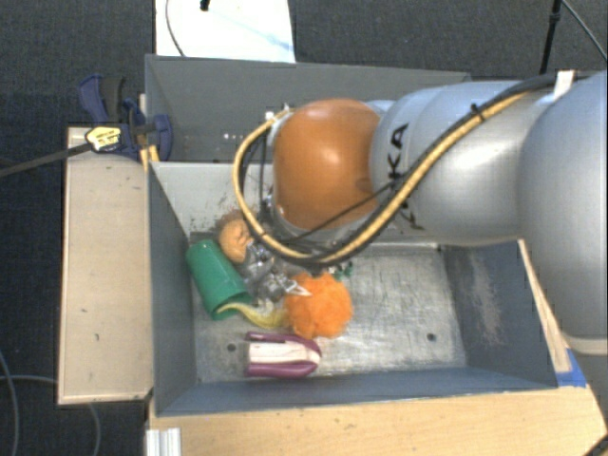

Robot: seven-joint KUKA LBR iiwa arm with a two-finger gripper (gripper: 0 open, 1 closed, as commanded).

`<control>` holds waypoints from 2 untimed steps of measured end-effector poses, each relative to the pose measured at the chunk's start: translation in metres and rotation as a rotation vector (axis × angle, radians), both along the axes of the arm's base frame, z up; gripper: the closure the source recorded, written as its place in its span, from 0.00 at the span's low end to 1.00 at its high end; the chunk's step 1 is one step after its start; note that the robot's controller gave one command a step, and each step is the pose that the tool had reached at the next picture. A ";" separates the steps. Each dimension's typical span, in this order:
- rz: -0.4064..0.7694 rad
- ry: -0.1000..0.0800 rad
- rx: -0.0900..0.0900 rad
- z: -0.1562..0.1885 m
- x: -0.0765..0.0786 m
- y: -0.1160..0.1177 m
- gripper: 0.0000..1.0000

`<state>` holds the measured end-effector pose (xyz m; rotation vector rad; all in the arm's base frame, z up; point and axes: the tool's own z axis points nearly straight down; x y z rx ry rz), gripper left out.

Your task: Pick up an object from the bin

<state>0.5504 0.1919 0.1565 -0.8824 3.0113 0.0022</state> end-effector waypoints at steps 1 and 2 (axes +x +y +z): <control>0.059 0.007 -0.003 0.038 -0.001 -0.002 1.00; 0.055 0.004 -0.002 0.098 -0.006 -0.013 1.00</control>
Offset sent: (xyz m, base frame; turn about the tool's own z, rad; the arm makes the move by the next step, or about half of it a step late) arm -0.0183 -0.0349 0.2144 0.0213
